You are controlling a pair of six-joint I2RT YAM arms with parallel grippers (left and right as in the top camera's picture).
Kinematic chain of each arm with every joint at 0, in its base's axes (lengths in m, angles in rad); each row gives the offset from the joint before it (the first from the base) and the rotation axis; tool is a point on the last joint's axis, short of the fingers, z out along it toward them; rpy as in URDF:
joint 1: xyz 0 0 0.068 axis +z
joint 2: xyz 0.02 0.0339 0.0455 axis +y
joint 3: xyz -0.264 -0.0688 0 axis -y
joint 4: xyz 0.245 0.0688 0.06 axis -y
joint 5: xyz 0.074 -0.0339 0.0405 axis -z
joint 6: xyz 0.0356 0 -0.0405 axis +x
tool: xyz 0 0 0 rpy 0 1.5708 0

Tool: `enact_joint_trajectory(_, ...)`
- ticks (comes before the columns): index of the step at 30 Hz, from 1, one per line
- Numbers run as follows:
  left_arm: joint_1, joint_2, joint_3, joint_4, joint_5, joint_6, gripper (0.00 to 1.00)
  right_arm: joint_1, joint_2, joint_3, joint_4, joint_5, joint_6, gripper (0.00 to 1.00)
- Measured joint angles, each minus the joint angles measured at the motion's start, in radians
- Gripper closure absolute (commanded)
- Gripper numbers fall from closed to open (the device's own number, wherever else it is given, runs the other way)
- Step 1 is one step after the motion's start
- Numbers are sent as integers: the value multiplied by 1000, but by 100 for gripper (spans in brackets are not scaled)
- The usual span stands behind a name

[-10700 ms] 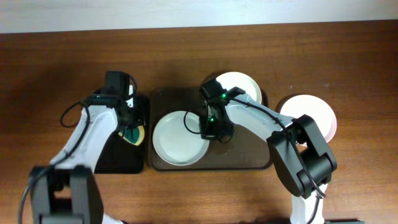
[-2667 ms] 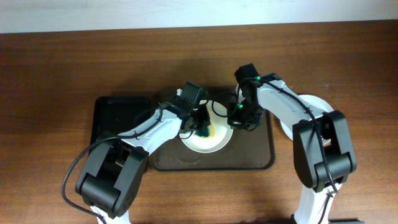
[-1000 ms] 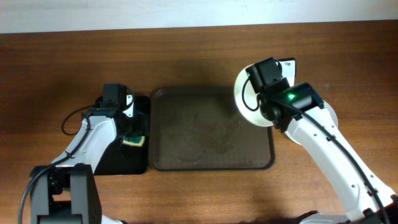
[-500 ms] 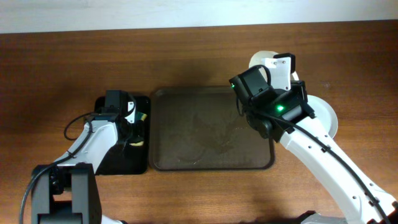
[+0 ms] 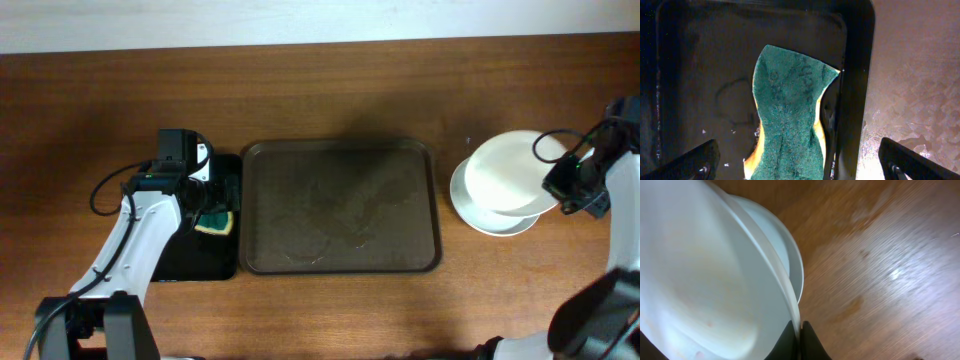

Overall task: Clean dirty plates on tray and stack at the side
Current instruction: 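Lift the last plate with the right gripper and stack it on the pile, then release the sponge onto the black tray and open the right gripper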

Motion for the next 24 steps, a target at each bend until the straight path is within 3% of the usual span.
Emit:
enact_joint_trajectory(6,0,0,0,1,0,-4,1,-1,177,-1,-38,-29,-17,96)
enact_joint_trajectory(9,0,0,0,1,0,-4,1,-1,177,-1,-64,-25,-20,57)
enact_joint_trajectory(10,0,0,0,2,0,-4,1,-1,177,-1,-66,-26,-20,49)
enact_joint_trajectory(13,0,-2,0,4,0,-4,0,-1,177,0,-74,-93,-50,35)
enact_joint_trajectory(15,0,-24,4,2,0,-4,1,10,171,4,-74,-170,-117,16)
enact_joint_trajectory(16,0,-36,14,-13,0,-11,1,27,158,13,-76,-188,-142,1)
enact_joint_trajectory(21,9,-57,163,-251,44,-53,1,289,-134,65,-64,-224,-260,1)
enact_joint_trajectory(24,74,-102,210,-409,69,-56,1,363,-276,67,-124,-205,-279,1)
